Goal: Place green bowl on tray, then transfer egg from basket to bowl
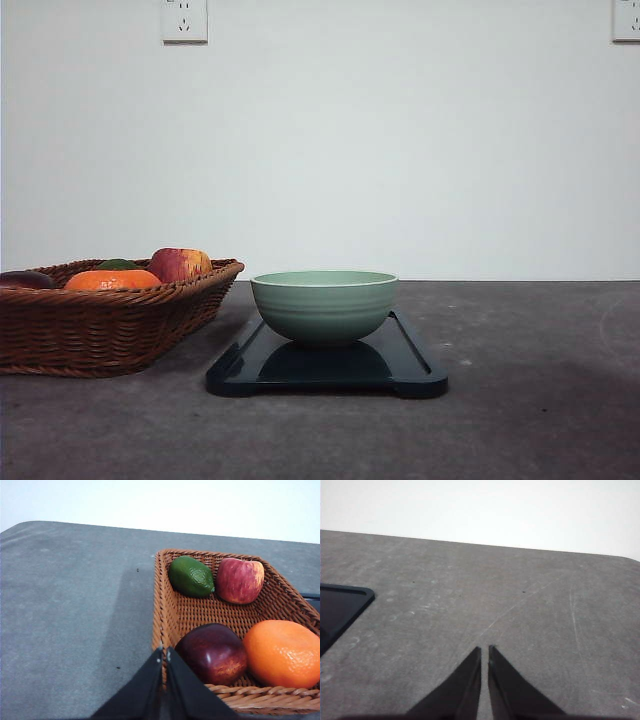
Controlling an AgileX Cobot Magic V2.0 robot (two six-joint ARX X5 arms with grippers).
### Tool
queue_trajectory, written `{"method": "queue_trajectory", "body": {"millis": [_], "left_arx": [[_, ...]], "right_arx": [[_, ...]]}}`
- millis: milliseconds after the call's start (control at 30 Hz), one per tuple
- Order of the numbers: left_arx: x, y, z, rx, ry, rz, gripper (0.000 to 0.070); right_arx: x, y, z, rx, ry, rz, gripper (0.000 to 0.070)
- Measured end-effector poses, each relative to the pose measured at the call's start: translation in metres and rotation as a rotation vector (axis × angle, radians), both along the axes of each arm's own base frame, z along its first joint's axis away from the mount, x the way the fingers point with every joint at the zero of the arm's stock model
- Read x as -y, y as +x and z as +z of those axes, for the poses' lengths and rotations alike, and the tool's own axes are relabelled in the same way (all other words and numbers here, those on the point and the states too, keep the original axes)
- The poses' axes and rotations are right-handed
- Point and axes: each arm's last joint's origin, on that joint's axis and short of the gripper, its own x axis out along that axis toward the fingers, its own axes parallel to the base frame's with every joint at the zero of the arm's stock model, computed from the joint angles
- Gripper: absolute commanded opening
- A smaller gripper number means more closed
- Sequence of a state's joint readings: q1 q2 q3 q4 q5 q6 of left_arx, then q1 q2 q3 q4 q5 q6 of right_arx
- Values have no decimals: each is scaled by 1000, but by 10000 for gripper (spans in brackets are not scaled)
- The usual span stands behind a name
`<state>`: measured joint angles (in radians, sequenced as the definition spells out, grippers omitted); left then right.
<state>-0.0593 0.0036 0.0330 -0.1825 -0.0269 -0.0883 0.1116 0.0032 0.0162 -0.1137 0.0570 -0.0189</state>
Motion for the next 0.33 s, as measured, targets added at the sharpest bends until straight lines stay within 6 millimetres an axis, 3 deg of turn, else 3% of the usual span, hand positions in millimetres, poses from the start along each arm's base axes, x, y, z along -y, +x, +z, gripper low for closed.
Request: {"method": "queue_trajectory", "body": {"millis": [333], "left_arx": [[0,0,0,-1,0,0,0]], "right_arx": [[0,0,0,0,0,0,19]]}}
